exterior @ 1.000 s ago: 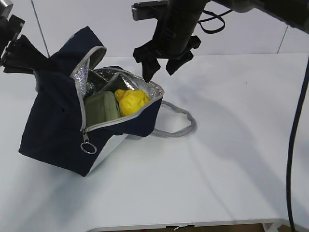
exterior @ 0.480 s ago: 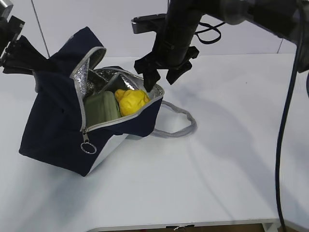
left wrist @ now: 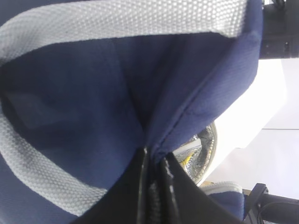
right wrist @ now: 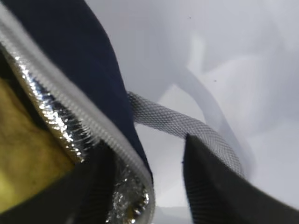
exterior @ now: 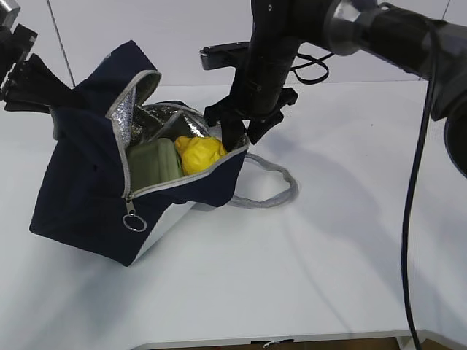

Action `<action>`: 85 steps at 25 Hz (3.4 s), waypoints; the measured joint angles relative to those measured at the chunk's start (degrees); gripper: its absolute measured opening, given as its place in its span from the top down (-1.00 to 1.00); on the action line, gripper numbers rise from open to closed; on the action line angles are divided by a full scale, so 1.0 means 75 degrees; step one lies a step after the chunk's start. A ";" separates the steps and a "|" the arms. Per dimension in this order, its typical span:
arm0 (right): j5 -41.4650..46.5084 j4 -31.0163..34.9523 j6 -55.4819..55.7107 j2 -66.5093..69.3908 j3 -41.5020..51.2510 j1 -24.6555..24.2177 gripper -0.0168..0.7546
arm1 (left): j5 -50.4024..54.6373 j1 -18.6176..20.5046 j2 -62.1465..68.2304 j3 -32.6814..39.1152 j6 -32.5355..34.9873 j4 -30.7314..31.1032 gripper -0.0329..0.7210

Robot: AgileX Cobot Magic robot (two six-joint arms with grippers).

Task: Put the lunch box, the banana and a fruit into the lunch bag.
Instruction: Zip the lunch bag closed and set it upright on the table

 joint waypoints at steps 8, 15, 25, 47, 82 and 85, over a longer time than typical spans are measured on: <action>-0.0010 0.0032 -0.0118 0.0014 0.0000 0.0000 0.91 | 0.0000 0.0000 0.0000 0.0000 0.0000 0.0011 0.92; 0.0068 -0.0080 0.0051 -0.0842 0.0015 0.0000 0.91 | 0.0000 -0.0016 0.0000 0.0000 -0.0053 -0.0083 0.92; 0.0153 -0.0799 0.0319 -0.2670 0.1174 0.0113 0.91 | -0.0049 -0.0915 0.0000 0.0000 0.0005 -0.2088 0.92; 0.0136 -0.1117 0.0552 -0.3250 0.2068 0.0131 0.91 | -0.0729 -0.2235 0.0840 0.0000 -0.0194 -0.3098 0.92; 0.0082 -0.3179 0.0505 -0.3226 0.2026 0.0118 0.91 | -0.0339 -0.2641 0.1977 0.0000 -0.0255 -0.5496 0.88; -0.0011 -0.3179 0.0585 -0.3158 0.2026 0.0118 0.89 | -0.0339 -0.2641 0.1977 0.0000 -0.0255 -0.5496 0.73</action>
